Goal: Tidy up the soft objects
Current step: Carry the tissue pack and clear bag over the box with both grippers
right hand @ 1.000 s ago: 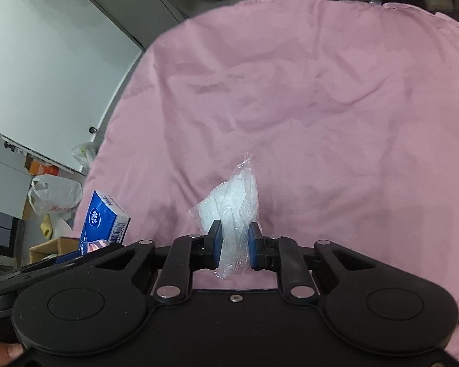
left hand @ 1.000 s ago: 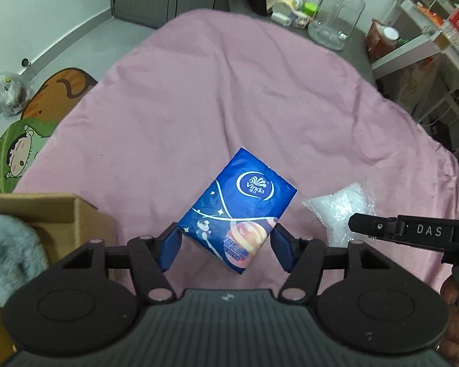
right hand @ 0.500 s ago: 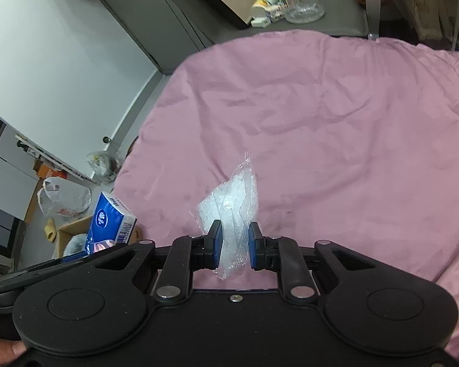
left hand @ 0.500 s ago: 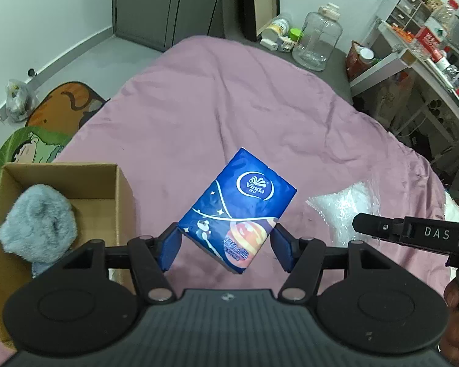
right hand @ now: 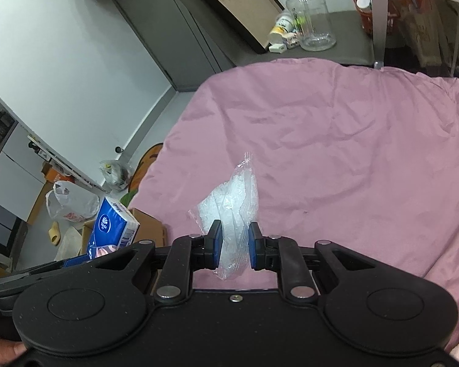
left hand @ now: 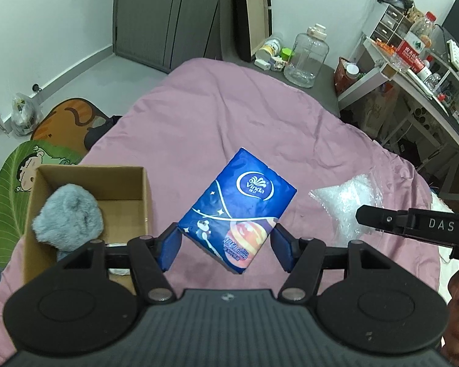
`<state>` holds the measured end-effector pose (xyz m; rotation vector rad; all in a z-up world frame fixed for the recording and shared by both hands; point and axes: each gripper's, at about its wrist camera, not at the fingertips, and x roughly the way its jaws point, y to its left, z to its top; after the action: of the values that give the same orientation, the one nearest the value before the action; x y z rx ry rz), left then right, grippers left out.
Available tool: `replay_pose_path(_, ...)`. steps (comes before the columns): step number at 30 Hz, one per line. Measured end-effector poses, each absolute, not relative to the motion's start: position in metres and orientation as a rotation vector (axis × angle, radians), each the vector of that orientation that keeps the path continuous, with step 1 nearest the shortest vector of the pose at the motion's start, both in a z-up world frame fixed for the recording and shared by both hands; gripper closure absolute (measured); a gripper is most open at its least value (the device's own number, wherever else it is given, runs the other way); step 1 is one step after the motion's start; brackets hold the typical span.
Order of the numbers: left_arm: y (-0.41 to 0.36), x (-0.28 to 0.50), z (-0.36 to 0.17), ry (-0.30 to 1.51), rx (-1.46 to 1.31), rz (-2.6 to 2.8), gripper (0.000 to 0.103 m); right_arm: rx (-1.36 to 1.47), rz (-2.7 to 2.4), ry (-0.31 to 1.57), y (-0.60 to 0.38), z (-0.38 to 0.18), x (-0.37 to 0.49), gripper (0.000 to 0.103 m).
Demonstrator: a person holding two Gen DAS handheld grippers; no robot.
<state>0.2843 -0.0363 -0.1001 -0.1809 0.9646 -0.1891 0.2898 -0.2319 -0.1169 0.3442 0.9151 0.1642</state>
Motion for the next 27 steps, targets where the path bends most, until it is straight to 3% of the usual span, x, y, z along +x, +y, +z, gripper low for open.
replay_pose_path(27,0.054,0.234,-0.089,0.905,-0.252,-0.165,0.041,0.268,0.171,0.847,-0.166,-0.098,0.247,0.086)
